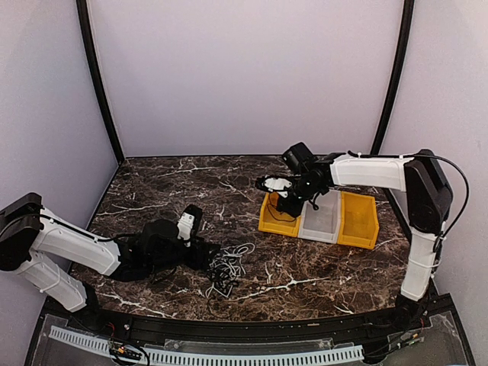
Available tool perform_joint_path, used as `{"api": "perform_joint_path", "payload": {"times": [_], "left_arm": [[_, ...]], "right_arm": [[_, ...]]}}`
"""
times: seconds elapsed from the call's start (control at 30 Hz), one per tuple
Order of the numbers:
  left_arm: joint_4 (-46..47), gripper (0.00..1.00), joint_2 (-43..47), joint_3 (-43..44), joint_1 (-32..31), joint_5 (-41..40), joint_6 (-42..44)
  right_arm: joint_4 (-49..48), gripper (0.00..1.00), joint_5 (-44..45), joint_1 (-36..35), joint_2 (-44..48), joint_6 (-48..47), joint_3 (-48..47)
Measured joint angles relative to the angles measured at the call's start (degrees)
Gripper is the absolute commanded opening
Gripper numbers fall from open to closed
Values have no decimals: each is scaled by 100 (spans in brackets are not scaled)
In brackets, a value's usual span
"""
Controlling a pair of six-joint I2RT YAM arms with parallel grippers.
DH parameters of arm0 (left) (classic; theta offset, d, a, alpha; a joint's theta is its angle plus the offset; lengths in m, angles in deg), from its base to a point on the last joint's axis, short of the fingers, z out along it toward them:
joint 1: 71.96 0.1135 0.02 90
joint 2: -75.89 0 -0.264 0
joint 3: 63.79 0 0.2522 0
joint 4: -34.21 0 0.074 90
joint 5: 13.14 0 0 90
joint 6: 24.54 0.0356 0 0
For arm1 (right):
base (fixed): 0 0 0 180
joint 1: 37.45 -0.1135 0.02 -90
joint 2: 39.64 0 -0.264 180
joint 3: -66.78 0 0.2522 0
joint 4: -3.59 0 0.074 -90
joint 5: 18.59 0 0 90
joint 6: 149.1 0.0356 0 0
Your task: Untangle the cables
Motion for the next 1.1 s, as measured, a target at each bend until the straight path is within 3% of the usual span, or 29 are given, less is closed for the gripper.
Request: {"api": "perform_joint_path", "payload": {"times": [0.33,0.5,0.57,0.8,1.1], "left_arm": [[39,63,4,-2,0,4,-11],[-109,66,251,-11,0,-72,66],[-223,68,450,-11,0,-160,153],[-907,67,813,111,96,-354,221],[-2144,62,837,398,654,297,-551]], "right_arm": [[251,2,249,76,-645,192,-452],[424,34,234,74,-133,151,-369],[501,37,195,74,229,151,-284],[636,37,-299,-26,1139,153,59],[638,24,-1093,-654,1285,-131,229]]}}
